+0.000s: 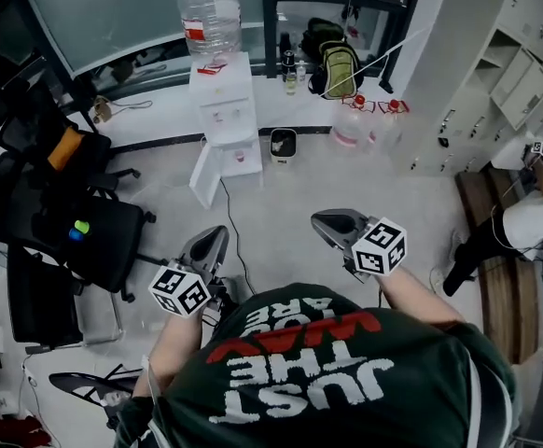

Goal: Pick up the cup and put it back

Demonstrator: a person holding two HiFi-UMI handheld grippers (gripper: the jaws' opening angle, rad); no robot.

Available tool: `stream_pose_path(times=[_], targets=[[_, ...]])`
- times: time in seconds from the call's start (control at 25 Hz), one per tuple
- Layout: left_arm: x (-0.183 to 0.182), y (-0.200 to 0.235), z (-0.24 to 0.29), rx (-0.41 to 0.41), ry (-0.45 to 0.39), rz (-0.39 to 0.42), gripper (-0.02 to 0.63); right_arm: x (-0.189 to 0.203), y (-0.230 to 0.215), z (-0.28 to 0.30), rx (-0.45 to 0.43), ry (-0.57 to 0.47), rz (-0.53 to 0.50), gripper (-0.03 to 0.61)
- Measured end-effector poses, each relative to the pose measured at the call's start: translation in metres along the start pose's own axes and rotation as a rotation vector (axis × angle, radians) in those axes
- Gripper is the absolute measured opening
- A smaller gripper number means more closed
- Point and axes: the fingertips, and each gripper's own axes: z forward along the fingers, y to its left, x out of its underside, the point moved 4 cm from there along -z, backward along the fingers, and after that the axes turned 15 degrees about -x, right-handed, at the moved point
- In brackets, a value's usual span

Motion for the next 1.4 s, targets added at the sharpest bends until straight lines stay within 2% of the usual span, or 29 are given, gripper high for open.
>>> stream_pose_path(times=[0.2,0.4,0.56,0.72,0.84,1.0,1.2,1.4], targets=[[-0.026,0.107,0.044,0.056,0.010,0.000,0.002,-0.038,-0.045,0.099,0.060,-0.011,-0.023,0.034],[-0.082,0.214,0.092,0.130,0.038,0.051,0.002,-0.101,-0.085,0.203,0.081,-0.049,-0.038,0.034],[-0.115,0.270,0.132,0.161,0.054,0.074,0.002,-0.136,-0.120,0.252,0.099,-0.038,-0.034,0.034],[-0.120,0.307,0.168,0.177,0.073,0.038,0.002,-0.143,-0.151,0.277,0.128,-0.014,-0.012,0.034],[-0.116,0.320,0.194,0.196,0.091,0.032,0.002,-0.140,-0.179,0.285,0.154,-0.013,0.016,0.034],[-0.108,0.306,0.242,0.171,0.119,0.038,0.002,-0.137,-0.231,0.263,0.132,-0.012,0.035,0.034],[-0.094,0.276,0.310,0.063,0.106,0.052,0.002,-0.133,-0.313,0.227,0.033,-0.027,0.031,0.034],[-0.078,0.268,0.367,-0.108,0.120,0.038,0.002,-0.139,-0.382,0.221,-0.119,0.008,-0.001,0.034]])
